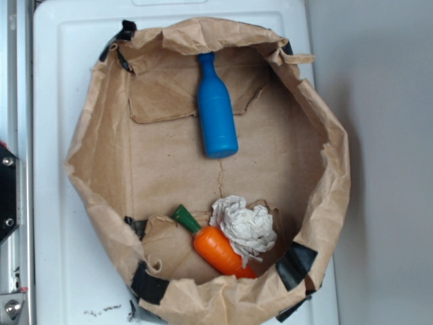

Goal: Grab the blue bottle.

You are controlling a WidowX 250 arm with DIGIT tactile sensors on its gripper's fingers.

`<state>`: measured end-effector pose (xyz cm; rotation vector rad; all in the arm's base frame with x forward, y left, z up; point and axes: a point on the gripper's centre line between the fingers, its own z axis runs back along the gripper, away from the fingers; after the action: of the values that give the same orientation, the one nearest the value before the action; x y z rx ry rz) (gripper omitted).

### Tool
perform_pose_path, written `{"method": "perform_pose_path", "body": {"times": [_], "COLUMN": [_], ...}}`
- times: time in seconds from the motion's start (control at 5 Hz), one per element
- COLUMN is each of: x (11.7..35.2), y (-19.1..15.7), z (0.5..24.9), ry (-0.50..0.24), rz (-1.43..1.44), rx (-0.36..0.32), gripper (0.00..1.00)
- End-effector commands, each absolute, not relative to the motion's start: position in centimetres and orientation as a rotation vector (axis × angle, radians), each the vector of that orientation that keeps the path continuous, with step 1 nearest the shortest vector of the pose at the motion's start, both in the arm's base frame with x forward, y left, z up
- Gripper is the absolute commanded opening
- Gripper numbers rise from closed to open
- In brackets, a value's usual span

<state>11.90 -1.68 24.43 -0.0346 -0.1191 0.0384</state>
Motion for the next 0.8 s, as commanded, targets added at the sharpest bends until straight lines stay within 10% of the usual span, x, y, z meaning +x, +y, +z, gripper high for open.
{"method": "perform_pose_path", "body": {"times": [0.0, 0.4, 0.6], "x": [11.9, 19.1, 17.9], "y": [-1.7, 3.1, 3.4], "z": [24.4, 19.0, 18.3], "ry": [-0.119, -0.123, -0.145], "rz": [0.038, 0.147, 0.216], "rx": [-0.035, -0.007, 0.006], "gripper": [1.00, 1.00, 1.00]}}
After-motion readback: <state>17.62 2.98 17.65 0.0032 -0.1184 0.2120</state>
